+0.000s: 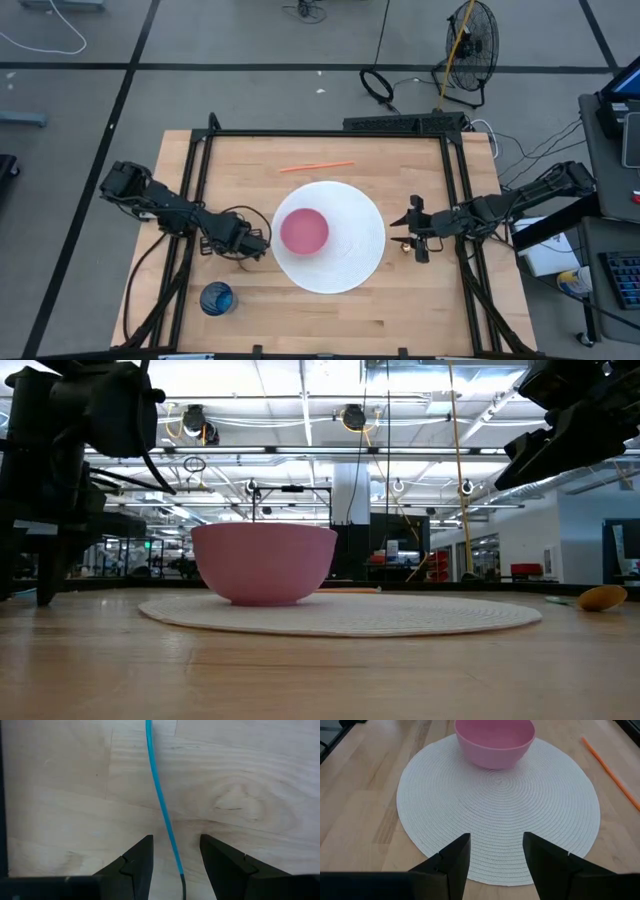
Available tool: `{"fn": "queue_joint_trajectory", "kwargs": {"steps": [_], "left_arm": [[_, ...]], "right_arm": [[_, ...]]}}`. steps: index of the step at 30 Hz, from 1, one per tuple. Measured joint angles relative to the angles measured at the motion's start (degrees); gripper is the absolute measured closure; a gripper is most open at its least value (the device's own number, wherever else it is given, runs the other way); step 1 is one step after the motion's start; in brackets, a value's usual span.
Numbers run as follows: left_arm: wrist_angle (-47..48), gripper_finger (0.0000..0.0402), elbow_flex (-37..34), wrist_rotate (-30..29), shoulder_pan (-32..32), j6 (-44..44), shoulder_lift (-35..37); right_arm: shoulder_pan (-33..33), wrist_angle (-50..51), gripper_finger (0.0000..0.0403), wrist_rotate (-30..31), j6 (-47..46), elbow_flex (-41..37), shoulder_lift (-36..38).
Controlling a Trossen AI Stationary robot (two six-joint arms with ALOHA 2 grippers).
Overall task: Pick & Place Utensil
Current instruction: Put the blue fork into the pink bowl
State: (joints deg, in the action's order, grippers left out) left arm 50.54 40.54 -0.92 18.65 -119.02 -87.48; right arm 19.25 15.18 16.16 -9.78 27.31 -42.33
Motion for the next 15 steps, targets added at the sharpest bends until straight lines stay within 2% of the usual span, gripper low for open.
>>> {"fn": "queue_joint_trajectory", "kwargs": {"steps": [6, 15], "left_arm": [[-0.4, 0.0242, -0.1, -0.5, 0.0, 0.2, -0.1], [-1.2, 0.0374, -0.1, -2.6, 0.2, 0.1, -0.2]], "right_arm": [[0.0, -0.1, 0.0227, 0.0, 0.0, 0.0, 0.0], [0.0, -0.1, 0.0227, 0.0, -0.4, 0.0, 0.0]]}}
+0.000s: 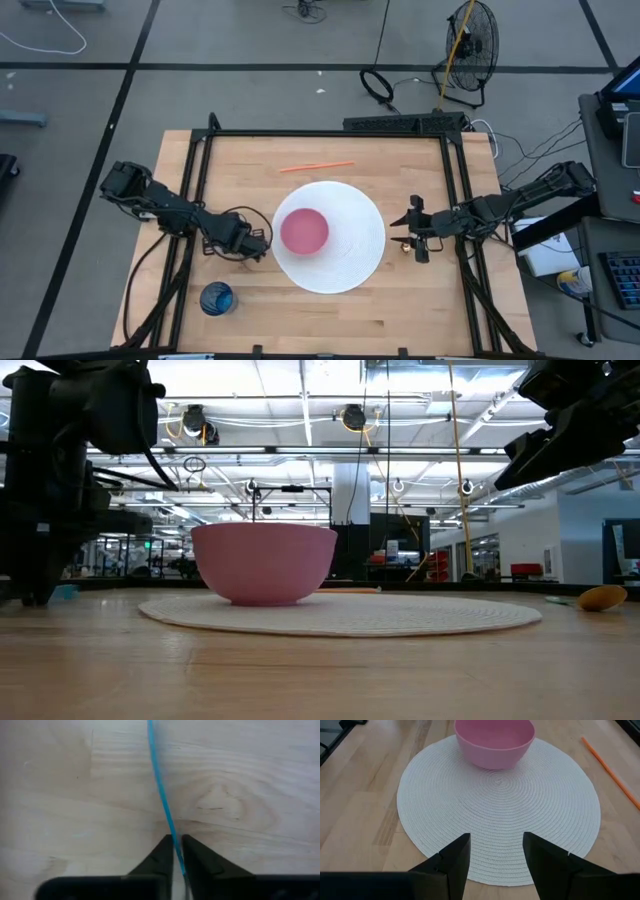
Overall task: Pick & Place Utensil
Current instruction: Put the blue fork into the pink bowl
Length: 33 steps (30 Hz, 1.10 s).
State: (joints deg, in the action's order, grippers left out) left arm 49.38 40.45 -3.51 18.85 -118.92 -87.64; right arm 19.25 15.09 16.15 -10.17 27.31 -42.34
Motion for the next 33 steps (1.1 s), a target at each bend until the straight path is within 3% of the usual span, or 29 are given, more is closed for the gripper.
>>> {"fn": "queue_joint_trajectory", "kwargs": {"steps": [2, 14, 20, 33], "left_arm": [[0.1, 0.0392, 0.0, -0.6, 0.0, 0.8, 0.0], [0.4, 0.0393, -0.1, -6.0, 0.0, 9.4, 0.0], [0.6, 0.0394, -0.5, -14.5, -0.2, 11.8, 0.0], [0.2, 0.0396, -0.3, -26.3, -0.1, 11.5, 0.2]], "right_arm": [[0.0, 0.0, 0.0227, 0.0, -0.8, 0.0, 0.0], [0.0, 0.0, 0.0227, 0.1, -1.1, 0.0, 0.0], [0.0, -0.3, 0.0227, 0.2, -1.6, 0.0, 0.0], [0.0, -1.3, 0.0227, 0.2, -4.2, 0.0, 0.0]]}}
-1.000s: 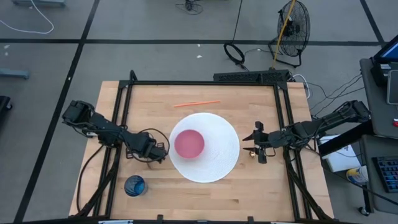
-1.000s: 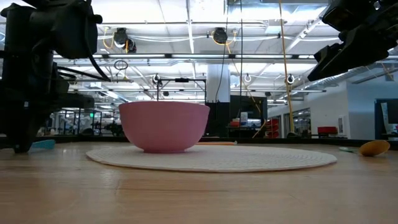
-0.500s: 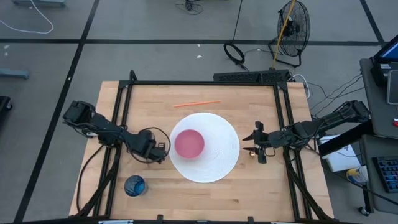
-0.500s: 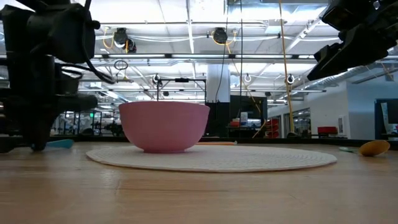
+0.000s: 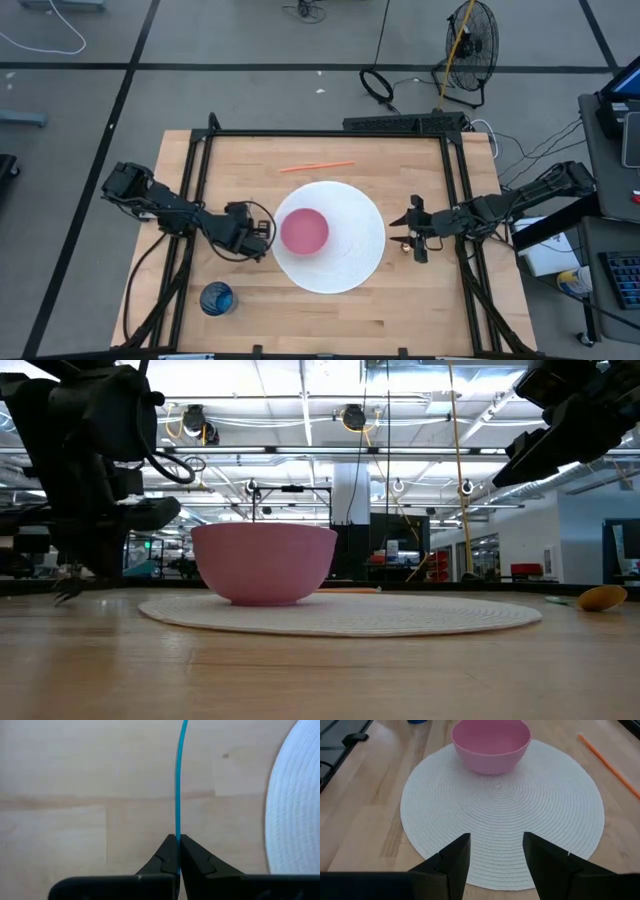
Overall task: Pick & Place Utensil
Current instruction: Put the blue fork into the pink bowl
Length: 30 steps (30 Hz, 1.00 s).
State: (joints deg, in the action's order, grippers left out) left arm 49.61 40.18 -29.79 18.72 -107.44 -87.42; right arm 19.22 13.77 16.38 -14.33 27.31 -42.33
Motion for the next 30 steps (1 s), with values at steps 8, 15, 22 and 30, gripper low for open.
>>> {"fn": "queue_joint_trajectory", "kwargs": {"steps": [8, 15, 22, 30], "left_arm": [[-0.2, 0.0398, 0.1, -7.3, 0.0, -0.7, 2.1], [-2.0, 0.0398, 0.1, -17.6, 1.3, 2.8, 10.2], [-23.3, 0.0398, 0.1, -28.3, 1.9, 28.4, 16.8], [-60.8, 0.0398, 0.2, -22.4, -2.2, 63.8, 12.3]], "right_arm": [[0.0, -2.0, 0.0227, 0.0, 0.2, 0.0, 0.0], [0.0, -2.7, 0.0227, 0.4, 0.5, 0.0, 0.0], [0.0, -2.7, 0.0227, 0.4, 0.6, 0.0, 0.0], [0.0, -2.8, 0.0227, 0.5, 0.0, 0.0, 0.0]]}}
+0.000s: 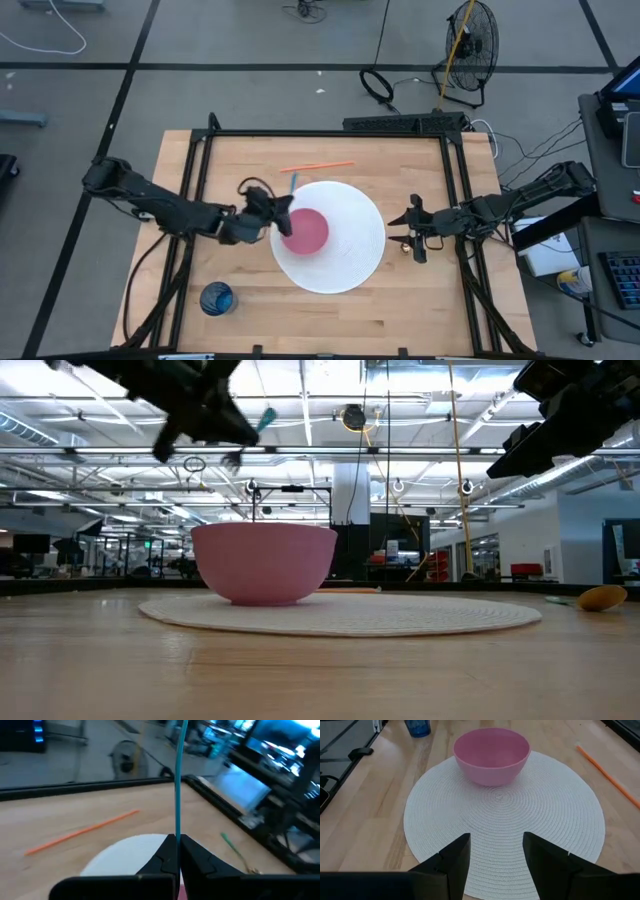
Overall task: Pick & Place Utensil
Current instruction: Put the blue fork into the pink bowl
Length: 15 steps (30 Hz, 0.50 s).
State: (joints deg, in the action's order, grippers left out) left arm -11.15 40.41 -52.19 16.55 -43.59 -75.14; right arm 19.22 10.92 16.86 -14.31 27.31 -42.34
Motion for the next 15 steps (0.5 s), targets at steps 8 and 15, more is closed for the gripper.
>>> {"fn": "queue_joint_trajectory", "kwargs": {"steps": [8, 15], "left_arm": [[-15.4, 0.0397, -0.1, 12.6, -6.3, 4.0, -10.4], [-18.9, 0.0398, -0.1, 14.6, -7.5, 2.4, -15.4]], "right_arm": [[0.0, 0.0, 0.0227, -0.3, -1.5, 0.0, 0.0], [0.0, 0.0, 0.0227, -0.4, -1.5, 0.0, 0.0]]}}
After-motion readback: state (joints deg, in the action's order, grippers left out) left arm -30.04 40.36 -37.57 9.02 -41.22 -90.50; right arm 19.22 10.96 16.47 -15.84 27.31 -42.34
